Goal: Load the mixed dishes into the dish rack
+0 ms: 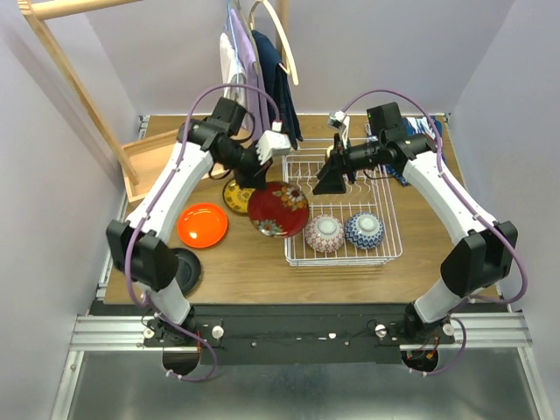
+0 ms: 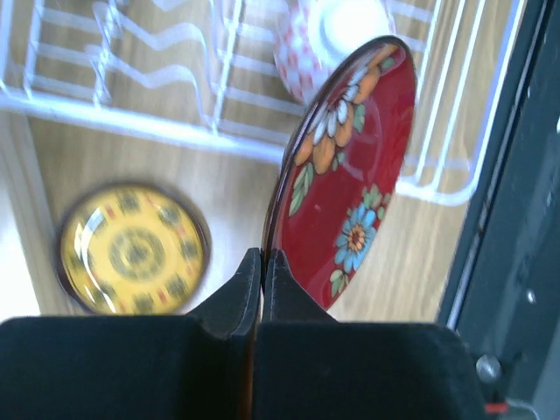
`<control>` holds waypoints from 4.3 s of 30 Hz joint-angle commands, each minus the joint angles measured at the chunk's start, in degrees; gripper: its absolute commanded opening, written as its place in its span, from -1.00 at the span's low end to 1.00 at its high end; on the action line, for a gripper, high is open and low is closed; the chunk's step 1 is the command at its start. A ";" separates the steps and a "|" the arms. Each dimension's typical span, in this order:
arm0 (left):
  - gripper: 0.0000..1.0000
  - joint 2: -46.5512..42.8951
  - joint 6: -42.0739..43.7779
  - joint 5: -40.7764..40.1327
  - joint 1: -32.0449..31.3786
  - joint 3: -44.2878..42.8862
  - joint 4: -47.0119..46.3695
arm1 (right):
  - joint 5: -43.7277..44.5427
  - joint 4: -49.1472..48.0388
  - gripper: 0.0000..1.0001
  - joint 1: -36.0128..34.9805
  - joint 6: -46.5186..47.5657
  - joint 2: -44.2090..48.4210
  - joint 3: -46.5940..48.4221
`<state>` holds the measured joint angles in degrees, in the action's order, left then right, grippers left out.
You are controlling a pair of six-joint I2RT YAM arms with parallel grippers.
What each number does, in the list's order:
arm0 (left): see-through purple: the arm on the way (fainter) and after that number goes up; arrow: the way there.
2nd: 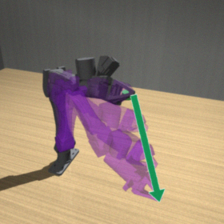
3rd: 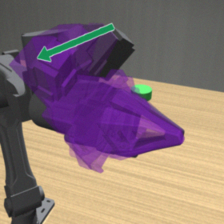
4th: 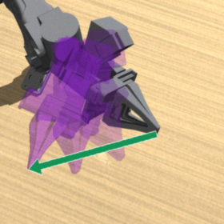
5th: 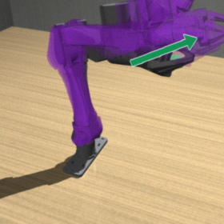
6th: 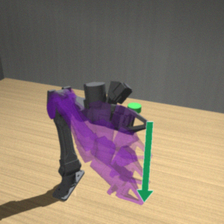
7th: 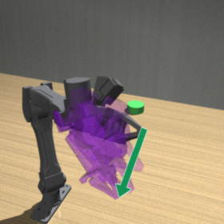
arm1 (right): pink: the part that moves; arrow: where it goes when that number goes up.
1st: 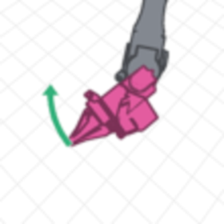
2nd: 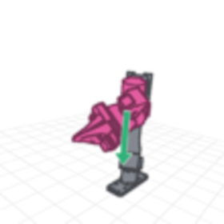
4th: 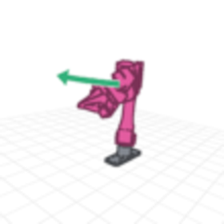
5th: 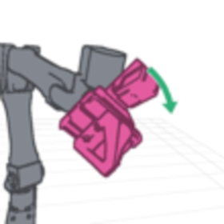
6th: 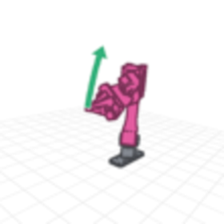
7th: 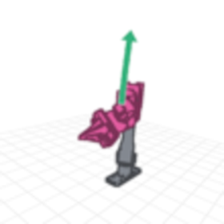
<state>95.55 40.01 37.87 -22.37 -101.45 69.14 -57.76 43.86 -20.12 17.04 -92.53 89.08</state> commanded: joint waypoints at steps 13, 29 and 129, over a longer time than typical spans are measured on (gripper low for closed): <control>-1.00 6.23 -7.14 5.29 -8.30 -11.23 -5.51 | 1.77 -2.63 0.53 -0.10 -0.25 0.25 -4.00; -0.31 5.27 -14.68 -6.98 -9.18 -10.18 -12.61 | 7.64 -2.28 -0.99 -0.10 -4.63 2.00 -3.03; 0.44 -2.74 -25.22 -24.16 35.29 39.49 -33.63 | 54.06 -2.28 0.69 0.08 -19.50 12.02 -6.90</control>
<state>89.80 22.28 12.53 12.43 -59.53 38.87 -2.85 41.87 -20.14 -4.19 -81.78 82.94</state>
